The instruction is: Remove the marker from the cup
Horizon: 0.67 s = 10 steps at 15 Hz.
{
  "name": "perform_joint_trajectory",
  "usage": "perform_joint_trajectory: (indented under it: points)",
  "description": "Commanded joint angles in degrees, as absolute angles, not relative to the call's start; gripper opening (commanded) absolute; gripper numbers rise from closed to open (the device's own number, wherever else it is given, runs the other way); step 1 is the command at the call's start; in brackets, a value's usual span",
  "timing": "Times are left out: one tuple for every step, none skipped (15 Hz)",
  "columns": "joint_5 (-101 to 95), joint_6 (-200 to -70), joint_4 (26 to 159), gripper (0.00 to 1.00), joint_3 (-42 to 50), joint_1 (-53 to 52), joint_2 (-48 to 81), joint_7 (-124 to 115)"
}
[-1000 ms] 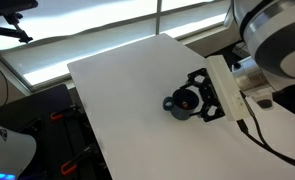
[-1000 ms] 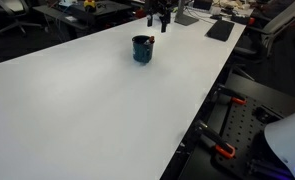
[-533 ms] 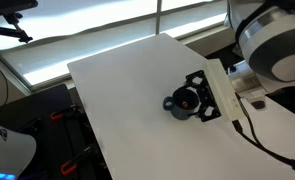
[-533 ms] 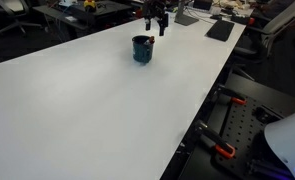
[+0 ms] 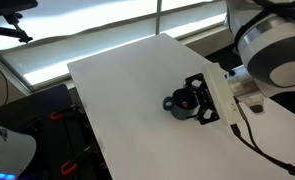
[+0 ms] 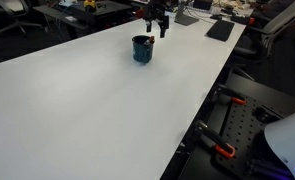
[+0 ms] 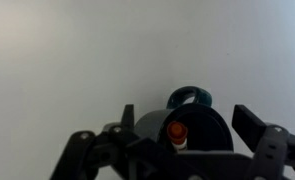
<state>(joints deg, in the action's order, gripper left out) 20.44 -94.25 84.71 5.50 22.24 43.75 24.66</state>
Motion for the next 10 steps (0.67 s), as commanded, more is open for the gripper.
perform_joint_trajectory:
  points:
    - [19.5, -93.3, 81.3, 1.00, 4.8, 23.1, 45.8, 23.6]
    - [19.4, -93.3, 80.9, 1.00, 4.8, 23.2, 46.2, 23.6]
    - [19.6, -93.6, 80.5, 1.00, 4.7, 23.3, 46.4, 23.5]
    - [19.8, -94.2, 82.6, 1.00, 4.6, 23.5, 45.5, 24.3]
    - [19.8, -94.2, 82.2, 1.00, 4.5, 23.5, 45.8, 24.3]
    - [19.8, -94.2, 81.9, 1.00, 4.5, 23.6, 46.0, 24.3]
    - [19.8, -94.2, 81.7, 1.00, 4.5, 23.6, 46.1, 24.3]
    - [19.7, -94.4, 81.7, 0.91, 4.5, 23.6, 46.1, 24.4]
    - [19.8, -94.4, 81.8, 0.74, 4.5, 23.6, 46.1, 24.3]
    - [19.9, -94.4, 81.8, 0.65, 4.5, 23.6, 46.2, 24.2]
